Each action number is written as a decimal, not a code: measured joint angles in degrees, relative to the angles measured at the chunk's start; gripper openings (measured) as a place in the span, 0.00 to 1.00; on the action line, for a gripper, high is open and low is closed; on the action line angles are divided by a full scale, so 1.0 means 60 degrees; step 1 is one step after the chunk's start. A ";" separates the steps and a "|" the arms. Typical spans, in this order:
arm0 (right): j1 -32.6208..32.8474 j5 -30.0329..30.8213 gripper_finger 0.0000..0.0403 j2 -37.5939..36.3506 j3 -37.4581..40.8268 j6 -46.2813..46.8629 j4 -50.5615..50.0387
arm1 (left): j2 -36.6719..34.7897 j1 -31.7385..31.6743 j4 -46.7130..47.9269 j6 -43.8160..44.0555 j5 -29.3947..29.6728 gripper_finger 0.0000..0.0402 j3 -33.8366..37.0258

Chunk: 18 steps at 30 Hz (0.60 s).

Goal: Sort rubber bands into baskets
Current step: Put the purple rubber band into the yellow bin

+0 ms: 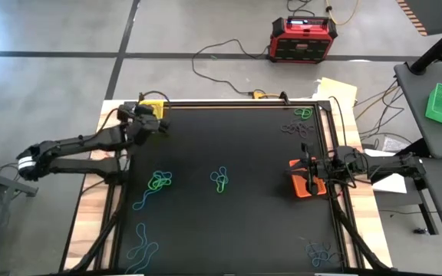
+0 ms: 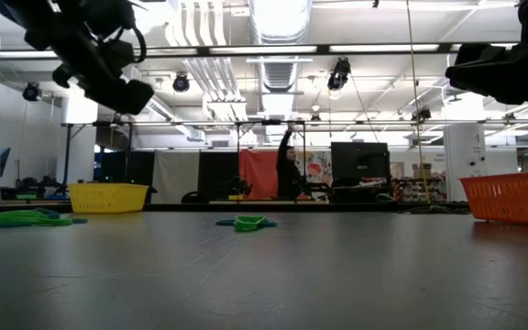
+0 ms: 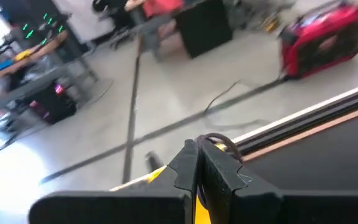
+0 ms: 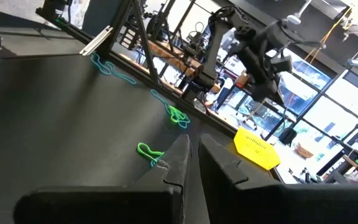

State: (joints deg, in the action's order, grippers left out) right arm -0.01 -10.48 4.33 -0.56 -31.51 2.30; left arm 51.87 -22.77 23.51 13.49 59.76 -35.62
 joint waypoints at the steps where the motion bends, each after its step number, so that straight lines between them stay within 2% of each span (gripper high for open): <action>1: 0.0000 0.0000 0.07 0.0001 0.0000 0.0000 0.0001 | 0.0034 -0.0220 0.0458 0.0146 -0.0197 0.00 -0.0161; 4: 0.0000 0.0000 0.07 0.0001 -0.0004 0.0000 0.0001 | 0.0169 -0.0781 0.1474 0.0320 -0.0605 0.00 -0.0635; 12: -0.0001 0.0000 0.07 0.0001 -0.0002 -0.0001 0.0001 | 0.0873 -0.1920 0.3750 0.0356 -0.0633 0.00 -0.1790; 18: 0.0000 0.0000 0.07 -0.0001 0.0000 0.0000 0.0001 | 0.1449 -0.2377 0.5161 0.0517 -0.0705 0.00 -0.2360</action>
State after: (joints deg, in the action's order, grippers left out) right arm -0.01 -10.48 4.32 -0.56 -31.51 2.31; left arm 60.56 -37.03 54.47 16.59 55.53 -49.78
